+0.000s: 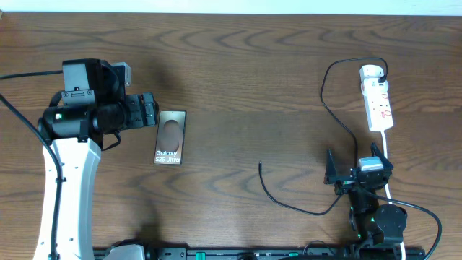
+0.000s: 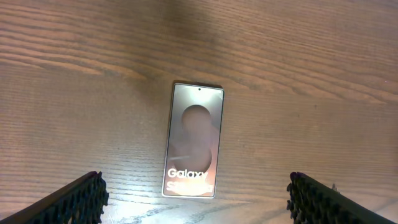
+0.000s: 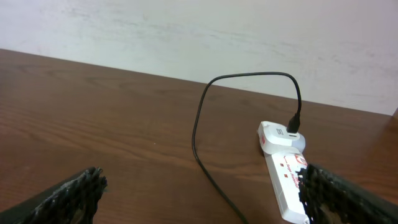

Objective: Plug charger to phone and switch on socket
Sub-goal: 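Move the left gripper forward over the silver phone, then lower the open left gripper down onto the phone's top edge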

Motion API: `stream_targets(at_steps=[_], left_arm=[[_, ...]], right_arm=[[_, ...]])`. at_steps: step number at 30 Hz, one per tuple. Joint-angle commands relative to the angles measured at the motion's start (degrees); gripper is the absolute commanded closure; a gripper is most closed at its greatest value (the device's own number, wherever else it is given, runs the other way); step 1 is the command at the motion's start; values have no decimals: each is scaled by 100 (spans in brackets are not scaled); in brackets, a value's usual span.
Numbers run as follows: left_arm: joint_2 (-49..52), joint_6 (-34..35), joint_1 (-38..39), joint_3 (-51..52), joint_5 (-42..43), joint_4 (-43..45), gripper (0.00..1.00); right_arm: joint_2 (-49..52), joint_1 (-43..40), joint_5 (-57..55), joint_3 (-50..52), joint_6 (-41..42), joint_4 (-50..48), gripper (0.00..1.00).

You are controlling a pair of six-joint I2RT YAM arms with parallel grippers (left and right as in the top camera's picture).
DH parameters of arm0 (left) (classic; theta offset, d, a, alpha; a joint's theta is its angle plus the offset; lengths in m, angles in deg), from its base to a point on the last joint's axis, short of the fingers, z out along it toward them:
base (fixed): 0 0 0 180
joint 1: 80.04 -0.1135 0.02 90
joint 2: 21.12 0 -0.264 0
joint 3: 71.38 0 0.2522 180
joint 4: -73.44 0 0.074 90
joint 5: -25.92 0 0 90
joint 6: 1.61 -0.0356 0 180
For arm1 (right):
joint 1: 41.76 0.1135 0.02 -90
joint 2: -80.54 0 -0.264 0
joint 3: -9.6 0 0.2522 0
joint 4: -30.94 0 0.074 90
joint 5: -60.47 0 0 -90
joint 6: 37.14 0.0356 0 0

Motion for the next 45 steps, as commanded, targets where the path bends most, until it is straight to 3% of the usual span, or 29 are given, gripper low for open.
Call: stream_targets(at_steps=[1,19,31,35,45], left_arm=[[20,-133,17,-133,70,-15,7],[186,-133,17,-44,70,-15,7],[1716,-280,498,-42,50,39,7],[2164,-223,748,-42,-428,227,7],[2503,-76,817,-35,-669,332,7]], right_arm=[[-9,33,-9,7,-39,26,1],[-9,33,-9,7,-42,26,1],[-9,33,-9,7,-39,26,1],[-9,33,-9,7,-39,26,1],[-9,33,-9,7,-39,26,1]])
